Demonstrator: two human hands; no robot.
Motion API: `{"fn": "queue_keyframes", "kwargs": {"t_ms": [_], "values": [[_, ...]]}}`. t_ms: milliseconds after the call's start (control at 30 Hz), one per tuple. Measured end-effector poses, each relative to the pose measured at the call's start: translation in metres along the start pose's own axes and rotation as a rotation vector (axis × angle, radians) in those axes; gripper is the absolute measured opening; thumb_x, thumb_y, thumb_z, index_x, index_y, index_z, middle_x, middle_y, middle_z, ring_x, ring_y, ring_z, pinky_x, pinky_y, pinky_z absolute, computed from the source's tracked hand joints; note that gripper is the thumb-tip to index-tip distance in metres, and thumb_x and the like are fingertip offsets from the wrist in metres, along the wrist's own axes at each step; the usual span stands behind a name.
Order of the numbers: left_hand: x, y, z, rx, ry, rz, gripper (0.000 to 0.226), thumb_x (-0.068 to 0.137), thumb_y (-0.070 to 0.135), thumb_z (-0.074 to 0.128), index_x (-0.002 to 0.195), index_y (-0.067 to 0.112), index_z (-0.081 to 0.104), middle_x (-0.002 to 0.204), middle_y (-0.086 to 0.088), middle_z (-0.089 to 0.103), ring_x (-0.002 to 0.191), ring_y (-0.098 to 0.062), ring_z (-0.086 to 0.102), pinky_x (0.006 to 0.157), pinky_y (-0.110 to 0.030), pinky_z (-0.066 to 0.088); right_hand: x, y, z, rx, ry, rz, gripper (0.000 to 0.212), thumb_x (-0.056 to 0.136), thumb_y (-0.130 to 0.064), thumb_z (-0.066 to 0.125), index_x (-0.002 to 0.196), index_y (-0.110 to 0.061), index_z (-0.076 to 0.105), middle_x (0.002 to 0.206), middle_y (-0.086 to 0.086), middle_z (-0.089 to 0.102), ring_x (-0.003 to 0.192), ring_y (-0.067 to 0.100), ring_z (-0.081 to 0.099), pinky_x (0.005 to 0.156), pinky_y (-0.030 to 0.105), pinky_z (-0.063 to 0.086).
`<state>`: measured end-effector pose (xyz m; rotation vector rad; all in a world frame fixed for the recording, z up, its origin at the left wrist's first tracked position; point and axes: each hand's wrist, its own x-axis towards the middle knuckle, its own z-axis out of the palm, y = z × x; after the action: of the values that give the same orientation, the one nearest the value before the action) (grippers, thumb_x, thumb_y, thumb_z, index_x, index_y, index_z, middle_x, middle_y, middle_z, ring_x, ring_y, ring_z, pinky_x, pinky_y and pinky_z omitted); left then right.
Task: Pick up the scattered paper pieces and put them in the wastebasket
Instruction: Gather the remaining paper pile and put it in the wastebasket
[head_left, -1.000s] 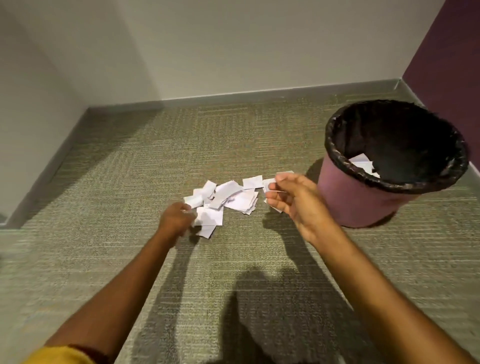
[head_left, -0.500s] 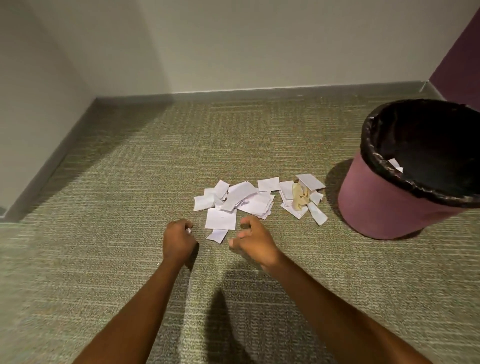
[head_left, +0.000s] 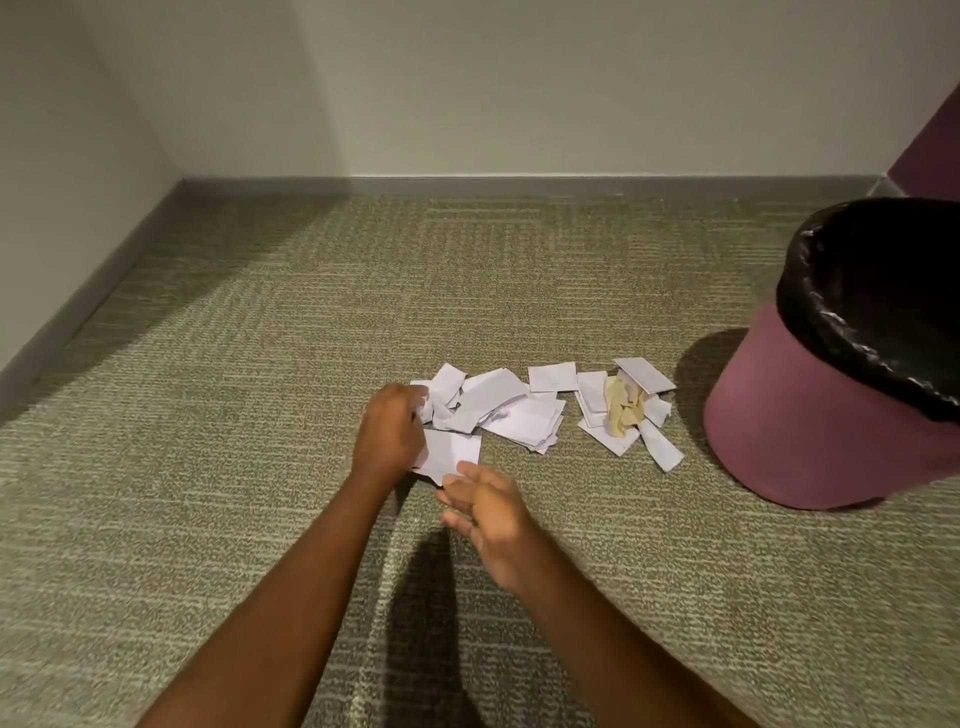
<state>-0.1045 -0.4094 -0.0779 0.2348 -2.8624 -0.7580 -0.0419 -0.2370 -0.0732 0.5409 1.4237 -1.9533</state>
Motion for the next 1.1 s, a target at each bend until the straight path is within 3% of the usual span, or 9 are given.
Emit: {"fn": "queue_keyframes", "kwargs": {"t_ms": [67, 167, 267, 433, 567, 733, 833, 1000, 1100], "values": [[0.008, -0.002, 0.000, 0.029, -0.045, 0.010, 0.050, 0.082, -0.014, 0.055, 0.063, 0.028, 0.034, 0.080, -0.004, 0.050, 0.078, -0.029, 0.052, 0.062, -0.035, 0.033, 0.000, 0.009, 0.000, 0.016, 0.053, -0.025, 0.050, 0.101, -0.007, 0.070, 0.149, -0.007, 0.057, 0.133, 0.006, 0.072, 0.118, 0.020, 0.072, 0.100, 0.034, 0.062], [0.013, -0.014, 0.001, 0.123, -0.212, 0.009, 0.023, 0.087, 0.012, 0.071, 0.076, 0.016, 0.052, 0.091, -0.006, 0.054, 0.093, -0.031, 0.055, 0.069, -0.036, 0.041, -0.009, 0.019, -0.005, 0.053, 0.138, -0.090, 0.032, 0.101, -0.016, 0.075, 0.131, -0.008, 0.069, 0.115, 0.007, 0.078, 0.107, 0.023, 0.077, 0.098, 0.035, 0.063], [0.011, -0.020, 0.004, 0.169, -0.240, 0.030, 0.041, 0.080, 0.040, 0.089, 0.090, 0.013, 0.059, 0.099, -0.001, 0.055, 0.097, -0.022, 0.049, 0.076, -0.038, 0.047, -0.024, 0.024, -0.019, 0.020, 0.238, -0.145, 0.018, 0.098, -0.025, 0.079, 0.113, -0.017, 0.074, 0.101, 0.007, 0.082, 0.099, 0.024, 0.080, 0.090, 0.038, 0.067], [0.007, -0.030, 0.015, 0.212, -0.030, 0.043, 0.013, 0.091, 0.001, 0.071, 0.085, 0.012, 0.073, 0.087, -0.003, 0.065, 0.084, -0.026, 0.061, 0.067, -0.037, 0.052, -0.034, 0.023, -0.044, -0.016, 0.311, -0.106, 0.010, 0.094, -0.007, 0.079, 0.104, -0.008, 0.076, 0.096, 0.013, 0.083, 0.083, 0.027, 0.079, 0.067, 0.036, 0.063], [-0.004, -0.025, 0.011, 0.076, 0.083, -0.045, 0.008, 0.097, 0.009, 0.072, 0.094, 0.011, 0.079, 0.086, -0.008, 0.073, 0.077, -0.028, 0.064, 0.065, -0.037, 0.049, -0.043, 0.012, -0.064, -0.129, 0.299, -0.165, 0.017, 0.092, 0.003, 0.075, 0.101, -0.011, 0.075, 0.097, 0.019, 0.080, 0.076, 0.023, 0.070, 0.063, 0.032, 0.052], [-0.033, 0.023, 0.002, -0.081, 0.238, -0.157, 0.011, 0.100, 0.013, 0.071, 0.105, 0.008, 0.079, 0.089, -0.009, 0.077, 0.074, -0.024, 0.064, 0.064, -0.030, 0.042, -0.061, -0.022, -0.078, -0.174, 0.247, -0.294, 0.034, 0.095, 0.001, 0.075, 0.117, -0.025, 0.070, 0.110, 0.014, 0.075, 0.096, 0.029, 0.075, 0.076, 0.040, 0.063], [-0.050, 0.066, -0.010, -0.295, 0.237, -0.141, 0.021, 0.100, 0.020, 0.073, 0.118, 0.013, 0.080, 0.097, 0.000, 0.079, 0.080, -0.017, 0.070, 0.068, -0.032, 0.054, -0.074, -0.056, -0.077, -0.177, 0.255, -0.395, 0.053, 0.095, -0.001, 0.076, 0.130, -0.039, 0.064, 0.117, 0.007, 0.073, 0.103, 0.027, 0.076, 0.087, 0.050, 0.067], [-0.063, 0.161, -0.055, -0.959, 0.015, -0.187, 0.008, 0.100, 0.019, 0.074, 0.105, 0.020, 0.080, 0.095, -0.004, 0.082, 0.088, -0.025, 0.079, 0.068, -0.032, 0.061, -0.116, -0.135, -0.072, -0.112, 0.279, -0.556, 0.056, 0.098, -0.006, 0.076, 0.143, -0.032, 0.054, 0.128, 0.002, 0.067, 0.107, 0.021, 0.075, 0.075, 0.032, 0.066], [-0.057, 0.227, -0.086, -1.219, -0.103, -0.158, 0.009, 0.101, 0.013, 0.072, 0.108, 0.014, 0.077, 0.104, -0.007, 0.083, 0.093, -0.024, 0.080, 0.070, -0.031, 0.064, -0.150, -0.187, -0.079, -0.003, 0.291, -0.638, 0.052, 0.095, -0.004, 0.077, 0.137, -0.027, 0.057, 0.127, 0.006, 0.070, 0.106, 0.027, 0.078, 0.083, 0.049, 0.068]]}}
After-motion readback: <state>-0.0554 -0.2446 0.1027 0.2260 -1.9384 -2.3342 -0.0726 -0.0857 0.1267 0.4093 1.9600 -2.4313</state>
